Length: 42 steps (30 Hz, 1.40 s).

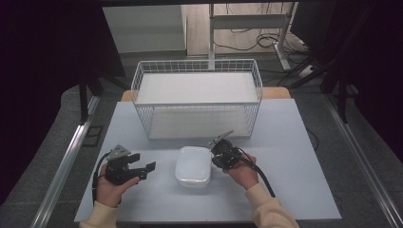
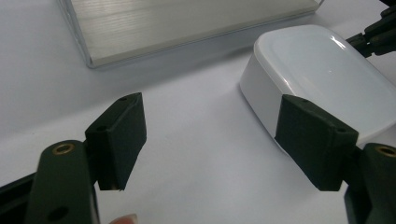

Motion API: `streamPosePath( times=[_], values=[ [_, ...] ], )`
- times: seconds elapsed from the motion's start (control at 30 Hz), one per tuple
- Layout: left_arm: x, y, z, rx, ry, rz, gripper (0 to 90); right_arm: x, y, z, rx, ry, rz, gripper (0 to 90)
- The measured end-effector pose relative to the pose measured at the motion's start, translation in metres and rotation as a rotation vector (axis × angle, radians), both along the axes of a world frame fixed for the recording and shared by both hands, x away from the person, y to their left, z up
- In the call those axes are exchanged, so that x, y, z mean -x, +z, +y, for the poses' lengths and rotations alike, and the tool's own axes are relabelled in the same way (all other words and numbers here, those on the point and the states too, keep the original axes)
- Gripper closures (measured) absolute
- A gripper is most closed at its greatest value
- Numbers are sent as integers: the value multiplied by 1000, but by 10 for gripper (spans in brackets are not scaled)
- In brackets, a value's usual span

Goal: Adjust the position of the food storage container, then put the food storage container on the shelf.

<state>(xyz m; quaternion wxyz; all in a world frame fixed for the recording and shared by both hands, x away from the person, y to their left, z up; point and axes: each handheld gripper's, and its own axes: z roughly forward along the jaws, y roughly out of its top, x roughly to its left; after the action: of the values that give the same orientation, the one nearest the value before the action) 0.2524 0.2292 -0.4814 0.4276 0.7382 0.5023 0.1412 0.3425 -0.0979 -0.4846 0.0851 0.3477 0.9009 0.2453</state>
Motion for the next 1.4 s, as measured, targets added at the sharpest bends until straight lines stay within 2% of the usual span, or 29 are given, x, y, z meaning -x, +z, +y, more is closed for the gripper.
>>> streamPosePath(
  times=[0.2,0.33,0.47,0.57,0.7,0.77,0.9,0.97,1.13,1.4],
  values=[
    [1,0,-6,1,-12,2,243,4,6,-3,-30,-4,-24,896],
    [2,1,-7,48,-34,16,243,3,5,-1,-29,-7,-36,896],
    [2,1,-9,41,-37,16,243,2,3,-1,-27,-5,-47,896],
    [2,1,-9,28,-39,19,243,5,8,-5,-32,-15,-65,895],
    [3,2,-10,39,-41,15,243,14,19,-24,-99,-36,-110,892],
    [3,3,-10,47,-45,20,243,20,23,-38,-142,-62,-121,831],
    [4,5,-9,71,-50,31,244,36,29,-65,-232,-116,-150,518],
    [4,6,-8,86,-52,36,246,42,30,-75,-276,-123,-136,429],
    [4,8,-8,120,-60,45,246,43,35,-87,-368,-137,-113,336],
    [4,9,-11,124,-73,53,245,44,33,-82,-396,-136,-103,277]
  ],
)
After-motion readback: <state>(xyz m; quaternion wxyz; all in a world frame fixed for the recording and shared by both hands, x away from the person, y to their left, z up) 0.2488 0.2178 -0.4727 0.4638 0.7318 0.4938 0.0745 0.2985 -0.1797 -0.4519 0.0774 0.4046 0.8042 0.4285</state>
